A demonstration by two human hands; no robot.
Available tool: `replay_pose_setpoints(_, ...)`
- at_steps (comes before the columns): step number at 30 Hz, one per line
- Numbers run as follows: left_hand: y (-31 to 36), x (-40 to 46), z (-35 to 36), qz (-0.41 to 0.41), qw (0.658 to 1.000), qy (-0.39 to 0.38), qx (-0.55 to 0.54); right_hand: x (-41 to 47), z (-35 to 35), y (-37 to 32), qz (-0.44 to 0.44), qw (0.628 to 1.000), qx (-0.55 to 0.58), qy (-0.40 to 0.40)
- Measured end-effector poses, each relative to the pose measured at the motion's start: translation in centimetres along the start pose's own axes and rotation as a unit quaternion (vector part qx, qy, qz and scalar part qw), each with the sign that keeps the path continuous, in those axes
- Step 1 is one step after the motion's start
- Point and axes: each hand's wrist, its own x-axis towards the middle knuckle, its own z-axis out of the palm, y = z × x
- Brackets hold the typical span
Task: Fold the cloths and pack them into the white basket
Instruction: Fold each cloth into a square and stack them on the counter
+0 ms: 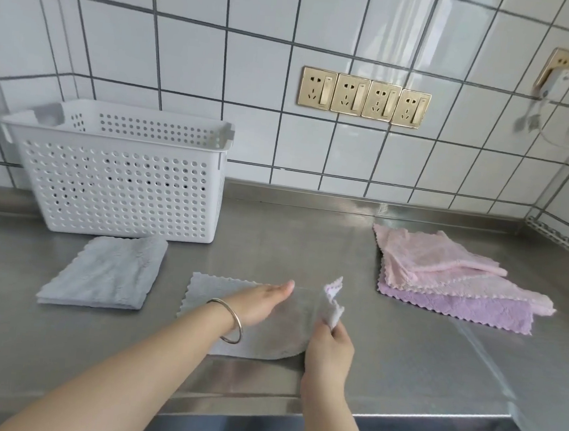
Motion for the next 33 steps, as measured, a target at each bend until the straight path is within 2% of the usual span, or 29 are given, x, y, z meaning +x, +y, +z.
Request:
replay_pose_setpoints(2, 0.9, -0.2, -0.2, -0.015, 0.991, 0.023, -0.128, -0.7, 1.3, -0.3, -0.119, 0.988, -0.093, -0.036)
replay_pose_setpoints(4, 1.5, -0.2, -1.3, -0.029, 0.965, 0.096, -0.243, -1.6, 2.8, 0.0, -0.279, 0.93, -0.219, -0.091)
replay_pose_setpoints(5, 1.8, -0.3, -2.1, -0.029, 0.96, 0.143, -0.24, -1.9, 3.4, 0.4, -0.359, 0.888, -0.267, -0.102)
replay_pose_setpoints(7, 1.6, -0.9, -3.7, -0.03, 0.956, 0.245, -0.158, -2.1, 4.6, 1.4, -0.47, 0.81, -0.327, -0.129)
replay_pose_setpoints(9, 0.6, -1.2, -5.0, -0.016, 0.953, 0.291, -0.082, -2.5, 5.2, 1.7, -0.494, 0.775, -0.359, -0.164)
replay_pose_setpoints(13, -2.9, -1.6, -5.9, -0.064, 0.943, 0.321, -0.061, -2.6, 5.4, 2.4, -0.506, 0.727, -0.421, -0.195)
replay_pose_setpoints(19, -7.6, -1.7, -6.1, -0.113, 0.929, 0.344, -0.077, -1.4, 4.9, 4.1, -0.452, 0.726, -0.479, -0.198)
replay_pose_setpoints(22, -8.1, -1.9, -5.8, -0.125, 0.909, 0.383, -0.111, -1.5, 4.5, 4.1, -0.424, 0.737, -0.477, -0.223)
replay_pose_setpoints(24, -7.9, -1.9, -5.8, -0.117, 0.915, 0.375, -0.093, -1.5, 4.1, 3.7, -0.388, 0.744, -0.482, -0.252)
replay_pose_setpoints(29, -7.1, -2.1, -5.8, -0.118, 0.927, 0.352, -0.039, -1.5, 3.9, 3.6, -0.379, 0.734, -0.495, -0.268)
replay_pose_setpoints(33, -6.8, -2.4, -6.0, -0.116, 0.905, 0.41, -0.014, -1.6, 3.9, 3.5, -0.402, 0.732, -0.472, -0.281)
